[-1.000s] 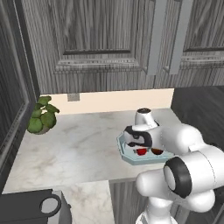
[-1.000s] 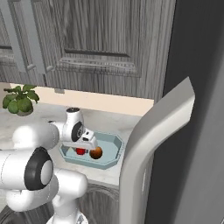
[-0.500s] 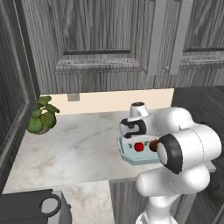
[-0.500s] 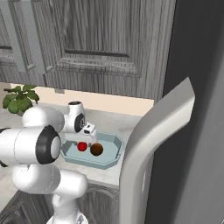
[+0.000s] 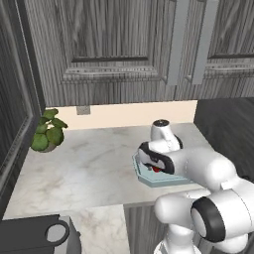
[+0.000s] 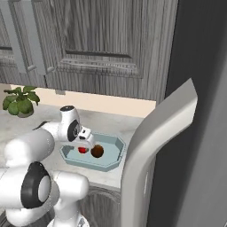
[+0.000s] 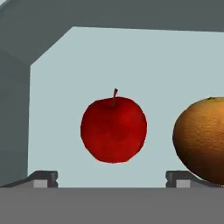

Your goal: Pick the apple and orange from the fridge and place them inside the tupperware on the counter.

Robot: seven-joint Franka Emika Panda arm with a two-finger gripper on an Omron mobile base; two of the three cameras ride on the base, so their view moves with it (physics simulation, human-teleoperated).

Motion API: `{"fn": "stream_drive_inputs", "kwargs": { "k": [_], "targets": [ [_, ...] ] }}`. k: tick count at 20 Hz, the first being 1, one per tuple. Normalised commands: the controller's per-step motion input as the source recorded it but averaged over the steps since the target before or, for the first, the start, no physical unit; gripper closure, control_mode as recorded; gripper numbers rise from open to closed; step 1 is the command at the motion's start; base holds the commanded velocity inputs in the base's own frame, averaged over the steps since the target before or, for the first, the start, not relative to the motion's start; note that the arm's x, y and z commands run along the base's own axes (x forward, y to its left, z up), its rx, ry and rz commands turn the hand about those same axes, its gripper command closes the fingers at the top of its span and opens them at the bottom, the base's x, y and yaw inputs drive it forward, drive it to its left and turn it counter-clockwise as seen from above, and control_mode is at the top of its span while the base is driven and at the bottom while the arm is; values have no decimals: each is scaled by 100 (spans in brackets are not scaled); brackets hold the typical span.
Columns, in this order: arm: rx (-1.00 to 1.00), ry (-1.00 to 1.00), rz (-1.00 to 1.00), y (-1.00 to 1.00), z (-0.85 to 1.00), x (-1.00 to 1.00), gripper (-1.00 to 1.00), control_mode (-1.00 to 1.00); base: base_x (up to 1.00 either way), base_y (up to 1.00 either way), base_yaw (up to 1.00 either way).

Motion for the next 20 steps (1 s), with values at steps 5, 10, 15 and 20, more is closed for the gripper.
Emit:
{"fn": "stream_drive_inputs", "kwargs": {
  "k": [5,10,15,20],
  "targets": [
    [0,-13,0,0,33,-61,-100,-100,0,0,0],
    [0,-9,-1,0,42,-53,-100,-100,0,0,0],
    [0,-8,-1,0,43,-61,-100,-100,0,0,0],
    [0,-8,0,0,52,-63,-100,-100,0,0,0]
  ]
}}
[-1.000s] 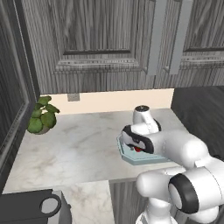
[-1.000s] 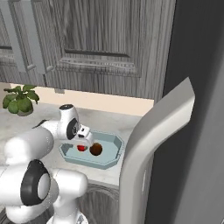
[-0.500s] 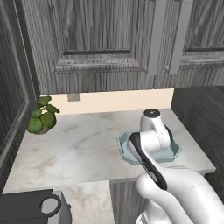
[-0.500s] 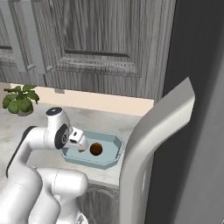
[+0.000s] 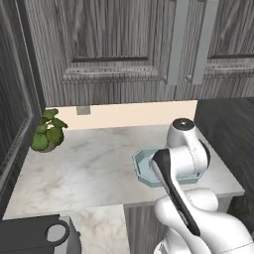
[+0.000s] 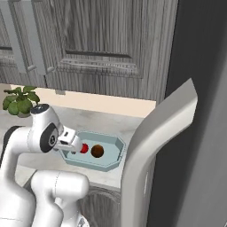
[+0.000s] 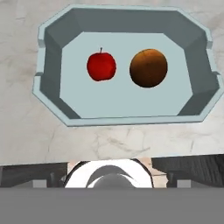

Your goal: Pick the apple and orange from the fridge and place them inside the tupperware on the counter.

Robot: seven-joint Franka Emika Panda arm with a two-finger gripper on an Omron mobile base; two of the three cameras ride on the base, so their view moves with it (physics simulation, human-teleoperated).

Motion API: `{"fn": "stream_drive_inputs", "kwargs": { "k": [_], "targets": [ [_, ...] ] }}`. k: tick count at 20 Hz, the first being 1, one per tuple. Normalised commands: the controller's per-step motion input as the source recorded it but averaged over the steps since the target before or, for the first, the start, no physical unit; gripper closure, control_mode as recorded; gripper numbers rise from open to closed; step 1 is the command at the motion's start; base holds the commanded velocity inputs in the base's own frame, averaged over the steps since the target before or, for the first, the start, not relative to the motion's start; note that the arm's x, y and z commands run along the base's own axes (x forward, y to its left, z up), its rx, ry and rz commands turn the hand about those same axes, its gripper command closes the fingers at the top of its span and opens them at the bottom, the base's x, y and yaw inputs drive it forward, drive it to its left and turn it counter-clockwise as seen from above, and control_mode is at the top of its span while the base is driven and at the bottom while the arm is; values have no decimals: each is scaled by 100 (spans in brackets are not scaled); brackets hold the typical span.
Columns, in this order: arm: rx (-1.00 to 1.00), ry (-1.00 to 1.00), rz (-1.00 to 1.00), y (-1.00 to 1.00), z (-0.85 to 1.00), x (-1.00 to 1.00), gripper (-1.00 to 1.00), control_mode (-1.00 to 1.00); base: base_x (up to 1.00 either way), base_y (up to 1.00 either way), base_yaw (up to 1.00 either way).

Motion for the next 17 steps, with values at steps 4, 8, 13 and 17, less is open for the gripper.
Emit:
{"fn": "stream_drive_inputs", "kwargs": {
  "k": [4,8,13,17],
  "targets": [
    [0,-14,0,0,47,-67,-100,-100,0,0,0],
    [0,-18,0,0,50,-67,-100,-100,0,0,0],
    [0,-17,0,0,50,-63,-100,-100,0,0,0],
    [0,-23,0,0,48,-64,-100,-100,0,0,0]
  ]
}}
